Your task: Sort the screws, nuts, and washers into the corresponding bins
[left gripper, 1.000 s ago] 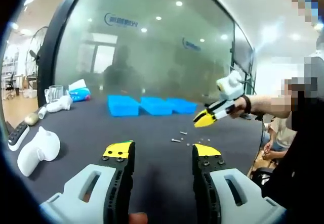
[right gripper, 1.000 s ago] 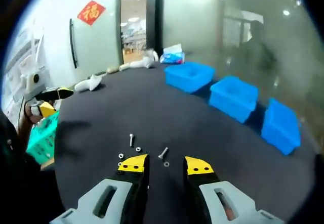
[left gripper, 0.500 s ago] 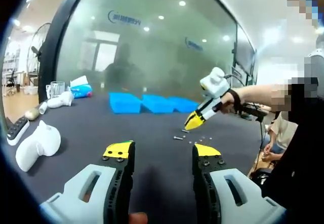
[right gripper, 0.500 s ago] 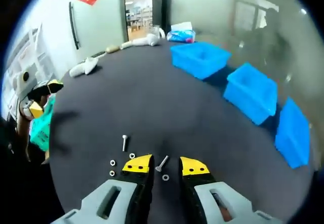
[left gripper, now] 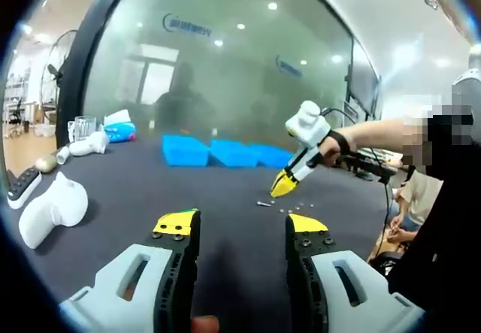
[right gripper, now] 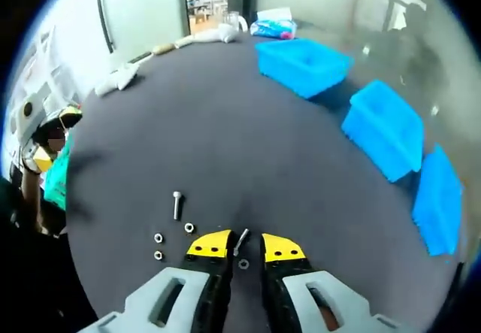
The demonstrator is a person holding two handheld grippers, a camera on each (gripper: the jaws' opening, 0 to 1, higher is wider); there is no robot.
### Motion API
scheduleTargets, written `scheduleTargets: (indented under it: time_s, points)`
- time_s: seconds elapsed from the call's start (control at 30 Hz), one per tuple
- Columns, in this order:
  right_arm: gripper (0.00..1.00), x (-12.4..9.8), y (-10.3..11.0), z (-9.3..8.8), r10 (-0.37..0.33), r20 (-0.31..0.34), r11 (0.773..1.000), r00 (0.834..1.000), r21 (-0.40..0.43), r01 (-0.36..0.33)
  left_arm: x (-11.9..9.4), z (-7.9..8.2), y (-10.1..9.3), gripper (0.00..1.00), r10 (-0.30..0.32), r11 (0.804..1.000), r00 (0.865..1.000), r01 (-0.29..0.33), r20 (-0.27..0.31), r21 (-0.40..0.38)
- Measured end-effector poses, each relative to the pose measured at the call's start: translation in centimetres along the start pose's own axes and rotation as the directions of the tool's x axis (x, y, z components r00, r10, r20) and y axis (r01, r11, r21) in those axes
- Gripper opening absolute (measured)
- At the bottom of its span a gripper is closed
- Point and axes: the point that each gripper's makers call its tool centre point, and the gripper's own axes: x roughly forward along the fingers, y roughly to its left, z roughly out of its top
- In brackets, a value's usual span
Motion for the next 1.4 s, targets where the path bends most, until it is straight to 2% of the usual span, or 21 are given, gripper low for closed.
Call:
scheduleTargets:
  time_s: [0.17, 0.4, 0.57, 0.77, 0.93, 1.03, 1.23, 1.33, 1.4]
  points:
    - [0.02, 0.2, 0.0, 0.0, 0.015, -0.028, 1.000, 0.999, -0.011, -0.016, 0.0, 0.1, -0.2, 0.44, -0.003, 1.000, 1.000, 0.003, 0.003, 0.001]
    - [0.01, -0.1, 0.0, 0.0, 0.038, -0.015, 0.999, 0.999, 0.015, -0.038, 0.1, 0.4, -0.3, 0.44, -0.005, 1.000, 1.000, 0.005, 0.006, 0.006]
    - [0.01, -1.2, -0.1, 0.7, 0.059, 0.061, 0.996, 0.996, 0.059, -0.062, 0.3, 0.6, -0.5, 0.44, -0.010, 1.000, 1.000, 0.010, 0.006, 0.012]
    - [0.01, -3.7, -0.6, 1.2, 0.054, 0.208, 0.990, 0.977, 0.114, -0.079, 0.4, 1.0, -0.7, 0.44, -0.013, 1.000, 1.000, 0.013, 0.008, 0.018]
    - [0.01, -6.7, -1.3, 0.6, 0.010, 0.334, 0.985, 0.943, 0.158, -0.066, 0.6, 1.4, -1.1, 0.44, -0.017, 1.000, 1.000, 0.017, 0.011, 0.025]
    - [0.01, -8.8, -1.9, 0.0, -0.051, 0.414, 0.985, 0.909, 0.173, -0.023, 0.6, 1.7, -1.3, 0.44, -0.019, 0.999, 1.000, 0.018, 0.016, 0.033]
    - [0.01, -12.6, -2.1, -1.9, -0.159, 0.546, 0.975, 0.823, 0.217, 0.044, 0.8, 2.1, -1.6, 0.44, -0.020, 0.999, 1.000, 0.019, 0.020, 0.042]
    - [0.01, -13.8, -1.9, -3.4, -0.200, 0.572, 0.968, 0.796, 0.240, 0.071, 0.9, 2.4, -1.8, 0.44, -0.022, 0.999, 1.000, 0.021, 0.022, 0.051]
    - [0.01, -14.8, -2.2, -4.1, -0.246, 0.600, 0.957, 0.761, 0.276, 0.092, 0.9, 2.5, -1.9, 0.44, -0.023, 0.998, 0.999, 0.022, 0.024, 0.050]
